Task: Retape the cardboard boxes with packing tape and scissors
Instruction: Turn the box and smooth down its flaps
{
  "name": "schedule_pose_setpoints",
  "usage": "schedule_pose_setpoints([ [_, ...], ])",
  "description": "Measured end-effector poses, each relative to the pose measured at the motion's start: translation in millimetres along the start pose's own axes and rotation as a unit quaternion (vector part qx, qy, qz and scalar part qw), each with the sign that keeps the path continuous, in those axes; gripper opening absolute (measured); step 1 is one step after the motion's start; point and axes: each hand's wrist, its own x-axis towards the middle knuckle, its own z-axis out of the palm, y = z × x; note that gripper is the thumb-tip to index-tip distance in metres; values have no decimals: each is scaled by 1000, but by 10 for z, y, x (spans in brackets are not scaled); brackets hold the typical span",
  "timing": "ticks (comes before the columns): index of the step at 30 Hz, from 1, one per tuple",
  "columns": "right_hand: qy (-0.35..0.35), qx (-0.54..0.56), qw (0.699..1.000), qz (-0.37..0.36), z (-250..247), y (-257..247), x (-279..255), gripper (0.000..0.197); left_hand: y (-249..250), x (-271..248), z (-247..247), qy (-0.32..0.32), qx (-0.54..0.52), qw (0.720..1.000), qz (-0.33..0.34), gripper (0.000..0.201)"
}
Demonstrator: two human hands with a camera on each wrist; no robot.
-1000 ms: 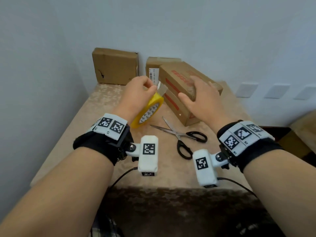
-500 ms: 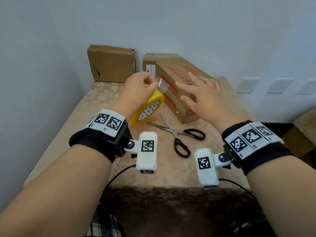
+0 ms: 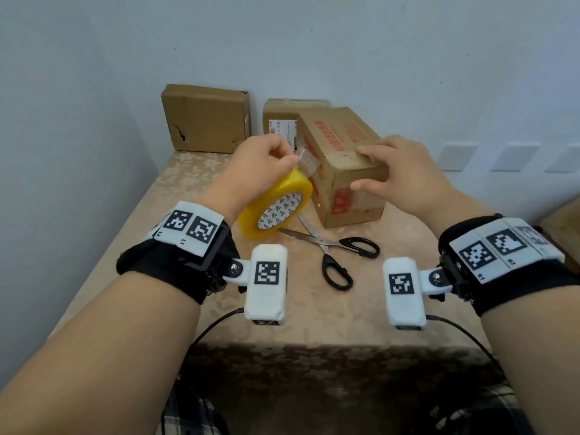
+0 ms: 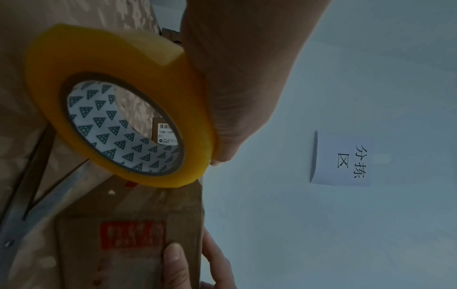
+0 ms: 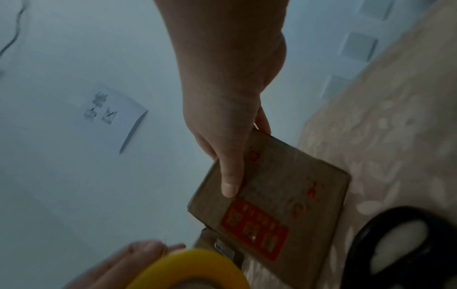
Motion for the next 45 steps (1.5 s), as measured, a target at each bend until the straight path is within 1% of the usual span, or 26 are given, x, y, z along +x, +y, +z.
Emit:
schedule_pose_setpoints([
  [2, 12, -23, 1000, 6, -24, -131, -50, 59, 5, -8, -28, -4, -3, 1000, 2, 16],
  [5, 21, -88, 996, 25, -39, -375, -84, 54, 1, -10, -79, 1, 0, 1000, -3, 16],
  [7, 32, -98, 994, 36, -40, -504, -63, 51, -18, -3, -120, 7, 2, 1000, -9, 15],
  [9, 50, -90, 994, 39, -55, -548, -33, 56, -36, 7, -156, 14, 3, 1000, -10, 16],
  [11, 70, -54, 995, 38, -81, -544, 0, 64, -38, 5, -178, 14, -1, 1000, -1, 16],
  [12, 75, -22, 996, 29, -89, -550, 13, 62, -27, -2, -185, 11, -3, 1000, 6, 15],
  [15, 59, 55, 997, 10, -79, -642, 69, 49, 22, -39, -199, -4, -21, 999, 28, 10],
  [20, -8, 175, 984, -15, -31, -854, 192, 28, 16, -91, -200, -23, -34, 997, 64, 6],
  [21, -11, 192, 981, -16, -23, -868, 221, 23, 0, -91, -206, -23, -33, 997, 67, 7],
  [24, -11, 218, 976, -20, 4, -896, 300, 18, -31, -95, -244, -22, -38, 997, 65, 10],
  [26, 16, 222, 975, -22, 25, -936, 337, 19, -36, -99, -248, -20, -55, 998, 35, 9],
  [27, 33, 214, 976, -22, 39, -959, 351, 20, -28, -104, -241, -22, -61, 998, 11, 13],
  [29, 60, 194, 979, -21, 70, -995, 371, 20, -8, -116, -224, -33, -62, 996, -47, 33],
  [30, 66, 190, 979, -18, 78, -1008, 379, 20, 8, -131, -230, -38, -65, 994, -80, 45],
  [31, 71, 187, 980, -12, 90, -1009, 390, 23, 6, -137, -241, -39, -73, 990, -114, 53],
  [32, 78, 187, 979, -5, 102, -1000, 405, 27, -6, -143, -262, -42, -89, 985, -139, 54],
  [34, 97, 196, 976, 6, 106, -975, 436, 32, -42, -162, -320, -69, -144, 973, -168, 42],
  [35, 108, 204, 973, 13, 92, -965, 441, 32, -62, -168, -341, -88, -172, 965, -175, 40],
  [36, 115, 217, 969, 18, 78, -951, 449, 32, -79, -169, -354, -100, -181, 962, -176, 39],
  [37, 119, 231, 965, 22, 66, -936, 459, 31, -92, -173, -363, -100, -172, 965, -169, 35],
  [38, 121, 244, 962, 25, 54, -931, 467, 29, -90, -185, -373, -92, -155, 971, -154, 31],
  [39, 121, 254, 959, 29, 39, -931, 474, 27, -82, -189, -387, -81, -141, 977, -137, 32],
  [42, 100, 292, 950, 44, 20, -929, 454, 24, -67, -186, -448, -47, -144, 985, -85, 43],
  [43, 94, 297, 949, 45, 15, -931, 441, 25, -50, -186, -475, -32, -143, 987, -71, 45],
  [45, 89, 288, 952, 46, -17, -930, 434, 20, -38, -163, -518, -3, -125, 991, -56, 50],
])
